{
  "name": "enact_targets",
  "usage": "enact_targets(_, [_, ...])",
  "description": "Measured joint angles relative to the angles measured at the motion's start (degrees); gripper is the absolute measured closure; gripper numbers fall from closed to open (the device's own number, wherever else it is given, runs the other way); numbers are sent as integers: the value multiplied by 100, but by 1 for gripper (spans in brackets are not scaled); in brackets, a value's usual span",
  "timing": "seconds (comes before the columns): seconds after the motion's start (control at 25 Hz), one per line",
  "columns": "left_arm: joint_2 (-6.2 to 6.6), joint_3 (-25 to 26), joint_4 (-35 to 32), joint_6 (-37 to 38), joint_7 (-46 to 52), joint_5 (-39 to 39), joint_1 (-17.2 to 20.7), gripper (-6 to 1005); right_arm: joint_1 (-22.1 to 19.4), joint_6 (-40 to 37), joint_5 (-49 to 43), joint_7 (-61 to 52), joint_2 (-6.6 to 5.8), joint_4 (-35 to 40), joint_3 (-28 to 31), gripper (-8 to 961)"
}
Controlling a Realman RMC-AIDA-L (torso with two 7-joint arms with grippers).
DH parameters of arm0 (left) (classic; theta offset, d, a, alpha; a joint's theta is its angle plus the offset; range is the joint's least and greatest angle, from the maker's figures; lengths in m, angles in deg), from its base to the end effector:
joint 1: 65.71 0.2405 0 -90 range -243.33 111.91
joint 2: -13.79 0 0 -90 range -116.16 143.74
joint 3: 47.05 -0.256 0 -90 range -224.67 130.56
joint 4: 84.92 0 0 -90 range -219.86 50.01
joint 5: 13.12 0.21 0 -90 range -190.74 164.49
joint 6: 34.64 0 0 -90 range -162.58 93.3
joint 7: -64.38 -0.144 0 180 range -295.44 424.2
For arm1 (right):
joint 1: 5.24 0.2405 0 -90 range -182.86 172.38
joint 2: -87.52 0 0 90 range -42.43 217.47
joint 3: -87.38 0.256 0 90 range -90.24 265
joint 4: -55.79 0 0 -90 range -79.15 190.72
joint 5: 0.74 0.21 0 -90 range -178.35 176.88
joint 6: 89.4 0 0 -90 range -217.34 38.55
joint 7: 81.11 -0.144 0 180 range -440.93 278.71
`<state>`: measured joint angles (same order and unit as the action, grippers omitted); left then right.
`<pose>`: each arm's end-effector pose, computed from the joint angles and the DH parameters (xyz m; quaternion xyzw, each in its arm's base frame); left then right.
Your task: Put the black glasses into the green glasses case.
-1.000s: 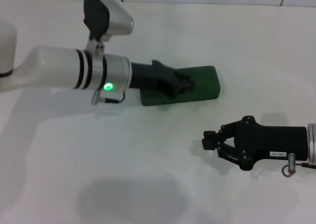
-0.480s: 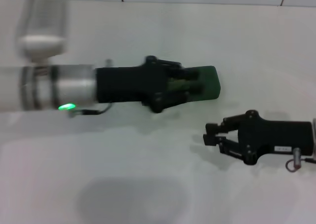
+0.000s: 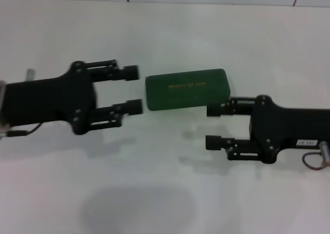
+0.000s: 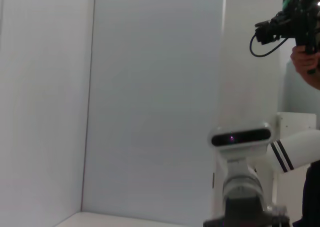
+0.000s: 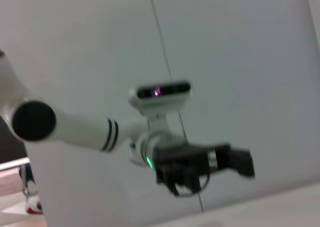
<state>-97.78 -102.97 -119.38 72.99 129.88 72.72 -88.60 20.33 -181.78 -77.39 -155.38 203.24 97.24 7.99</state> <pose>-0.2503 0.2809 0.0459 -0.9159 -0.0618 -0.3902 0.0704 0.1931 0.2953 -0.0248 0.9334 -0.0852 -0.3485 0.0077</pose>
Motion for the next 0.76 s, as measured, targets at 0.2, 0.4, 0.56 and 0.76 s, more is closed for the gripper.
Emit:
enact_targets(0.2, [57, 20, 9, 86, -185, 55, 155, 359, 50, -151, 116, -3, -14, 67, 82, 327])
enact_targets(0.4, [62, 23, 36, 97, -177, 245, 183, 358, 106, -168, 136, 29, 26, 57, 76, 187])
enact_targets(0.56, [52, 20, 56, 105, -79, 250, 167, 357, 116, -226, 396, 268, 44, -95, 42, 184])
enact_targets(0.76, [-2, 26, 67, 169, -104, 219, 175, 355, 133, -452, 800, 659, 46, -446, 4, 184])
